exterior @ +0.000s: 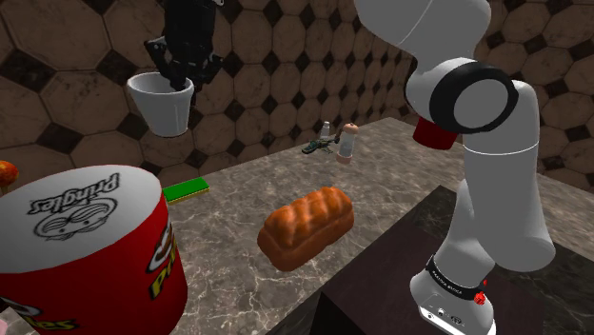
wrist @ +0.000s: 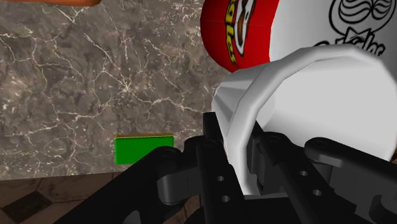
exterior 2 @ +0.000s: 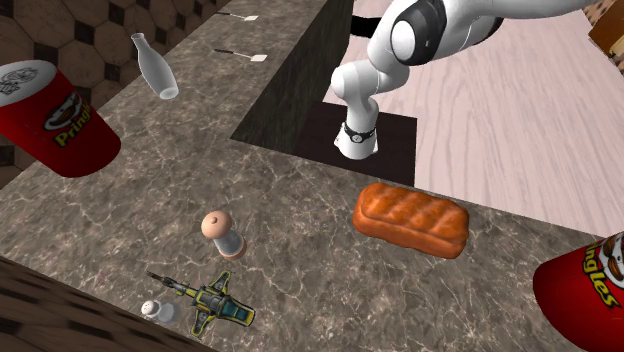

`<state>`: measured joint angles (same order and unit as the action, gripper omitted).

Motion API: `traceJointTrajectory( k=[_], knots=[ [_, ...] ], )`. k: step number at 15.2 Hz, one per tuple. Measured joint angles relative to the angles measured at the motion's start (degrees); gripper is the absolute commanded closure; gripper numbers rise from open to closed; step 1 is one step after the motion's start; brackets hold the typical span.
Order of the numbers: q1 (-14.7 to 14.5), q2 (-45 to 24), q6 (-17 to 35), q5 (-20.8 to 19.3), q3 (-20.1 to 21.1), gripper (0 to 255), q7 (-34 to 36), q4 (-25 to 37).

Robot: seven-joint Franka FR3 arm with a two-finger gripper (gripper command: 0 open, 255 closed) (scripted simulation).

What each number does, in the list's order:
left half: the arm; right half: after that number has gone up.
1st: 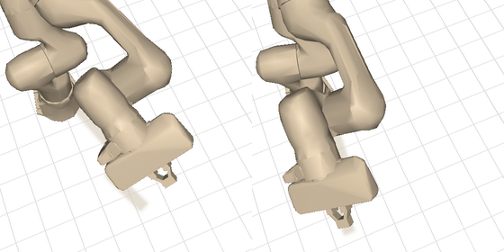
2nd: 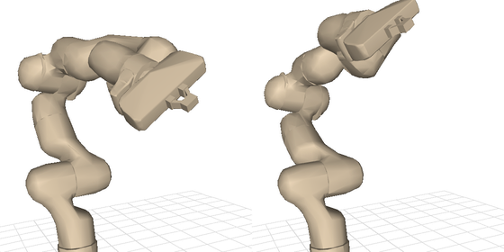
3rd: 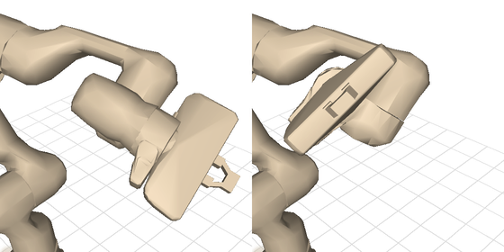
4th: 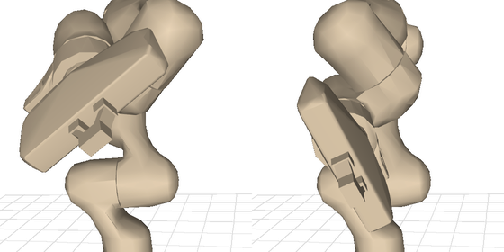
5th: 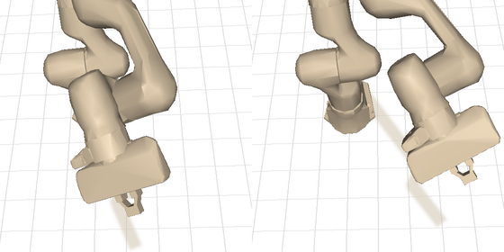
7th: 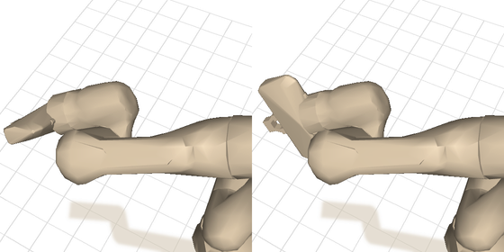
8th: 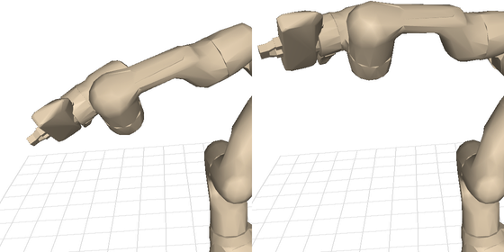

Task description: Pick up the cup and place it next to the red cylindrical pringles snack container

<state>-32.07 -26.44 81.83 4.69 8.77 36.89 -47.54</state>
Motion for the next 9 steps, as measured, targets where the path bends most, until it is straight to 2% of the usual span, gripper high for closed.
traceJointTrajectory(
  k=[9],
  knots=[
    [0.87,5.86,10.69,0.86,-0.06,255,-1.31,-16.59]
  ],
)
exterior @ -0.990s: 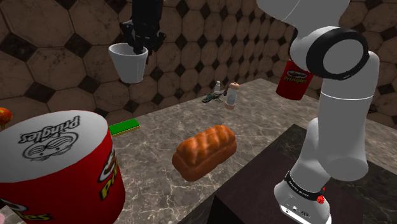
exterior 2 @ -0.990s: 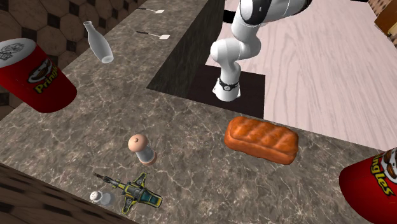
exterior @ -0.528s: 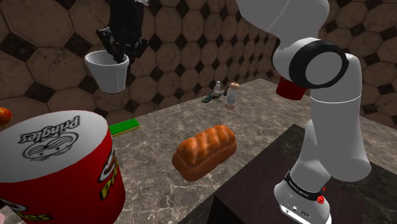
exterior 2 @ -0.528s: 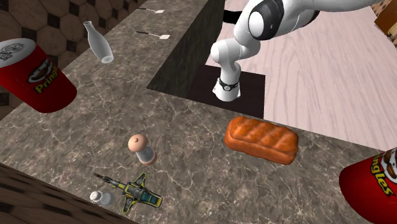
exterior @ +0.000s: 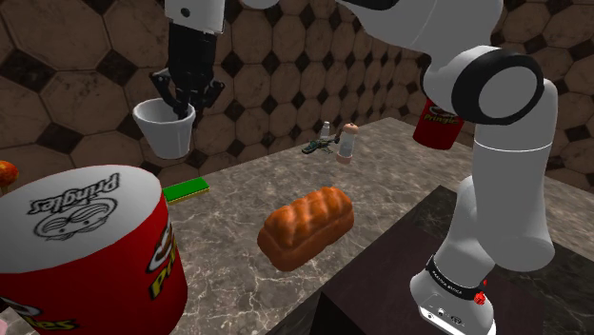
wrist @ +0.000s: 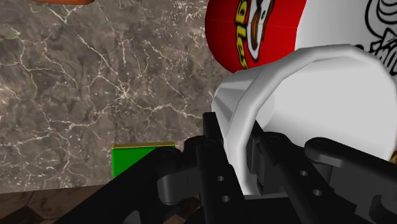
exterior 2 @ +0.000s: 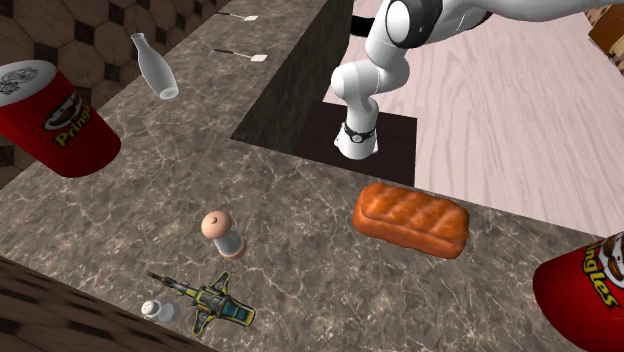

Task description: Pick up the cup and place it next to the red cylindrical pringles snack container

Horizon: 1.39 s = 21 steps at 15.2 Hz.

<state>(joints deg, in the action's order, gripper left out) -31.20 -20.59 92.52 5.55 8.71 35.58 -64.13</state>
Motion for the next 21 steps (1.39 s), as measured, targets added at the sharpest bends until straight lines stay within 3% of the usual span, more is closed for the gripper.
traceJointTrajectory(
  k=[9,21],
  knots=[
    [0.42,3.05,8.56,0.6,-0.05,255,-1.19,-11.67],
    [0.62,3.98,18.07,1.09,-0.09,255,-2.52,-22.19]
  ],
)
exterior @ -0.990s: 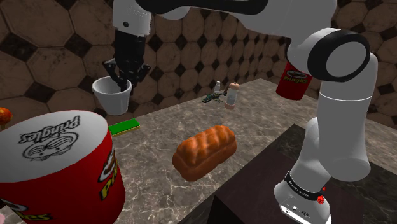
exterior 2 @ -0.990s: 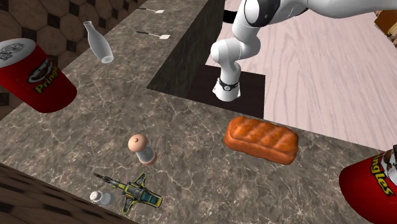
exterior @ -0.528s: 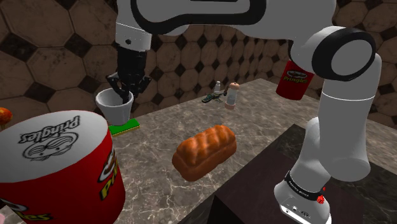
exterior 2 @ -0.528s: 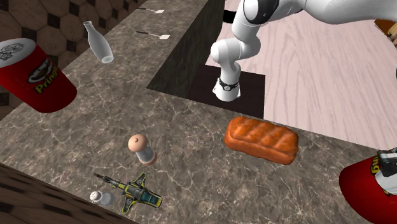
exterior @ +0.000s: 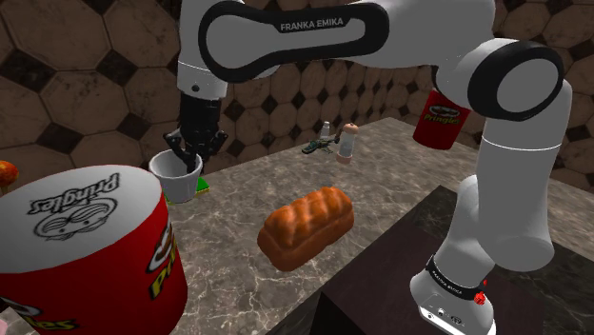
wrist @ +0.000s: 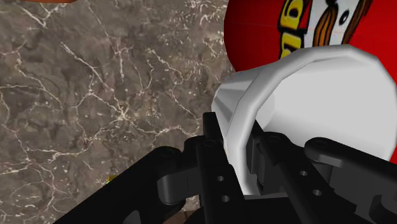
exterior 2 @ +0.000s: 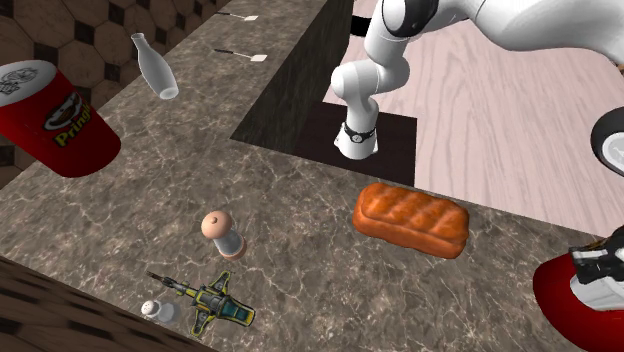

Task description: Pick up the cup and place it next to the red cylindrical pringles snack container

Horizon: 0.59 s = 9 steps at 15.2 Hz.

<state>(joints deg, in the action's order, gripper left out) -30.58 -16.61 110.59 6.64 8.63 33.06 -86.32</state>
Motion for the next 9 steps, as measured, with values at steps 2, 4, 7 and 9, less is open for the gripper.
traceJointTrajectory(
  k=[2,4,7,9],
  knots=[
    [-0.02,-0.17,1.4,0.03,0.0,255,-0.14,-1.23],
    [0.06,-0.2,2.93,0.13,-0.02,255,-0.46,-2.77],
    [-0.01,-0.41,5.13,0.19,0.01,255,-0.63,-4.75],
    [0.02,-0.77,6.48,0.24,-0.01,255,-0.88,-5.76]
  ],
)
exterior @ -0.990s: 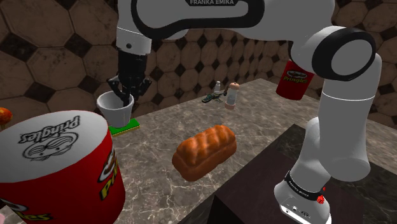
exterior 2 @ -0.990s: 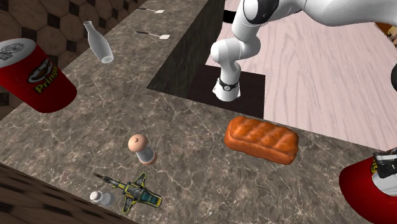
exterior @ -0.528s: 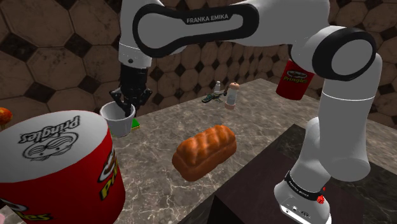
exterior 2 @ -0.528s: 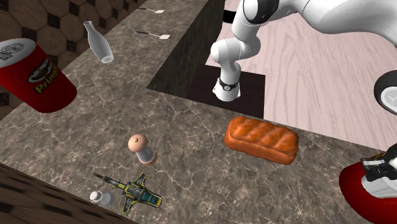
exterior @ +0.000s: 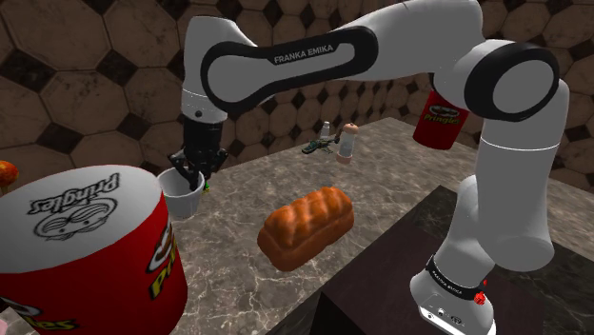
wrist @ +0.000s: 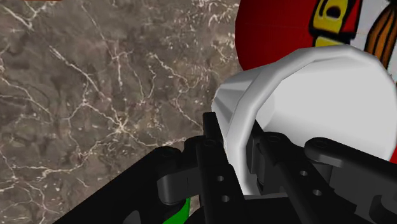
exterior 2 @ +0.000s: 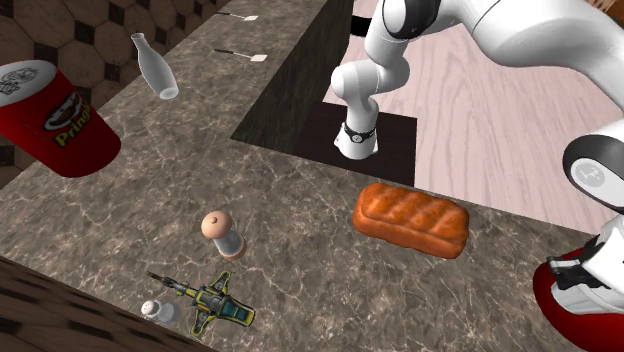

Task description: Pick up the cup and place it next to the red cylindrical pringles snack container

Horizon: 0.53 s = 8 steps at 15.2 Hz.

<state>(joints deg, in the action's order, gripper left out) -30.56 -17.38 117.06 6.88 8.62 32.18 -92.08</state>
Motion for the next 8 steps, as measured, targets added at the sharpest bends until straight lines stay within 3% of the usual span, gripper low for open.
traceJointTrajectory(
  k=[8],
  knots=[
    [-0.04,-1.13,5.52,0.18,0.01,255,-0.69,-4.43]
  ],
)
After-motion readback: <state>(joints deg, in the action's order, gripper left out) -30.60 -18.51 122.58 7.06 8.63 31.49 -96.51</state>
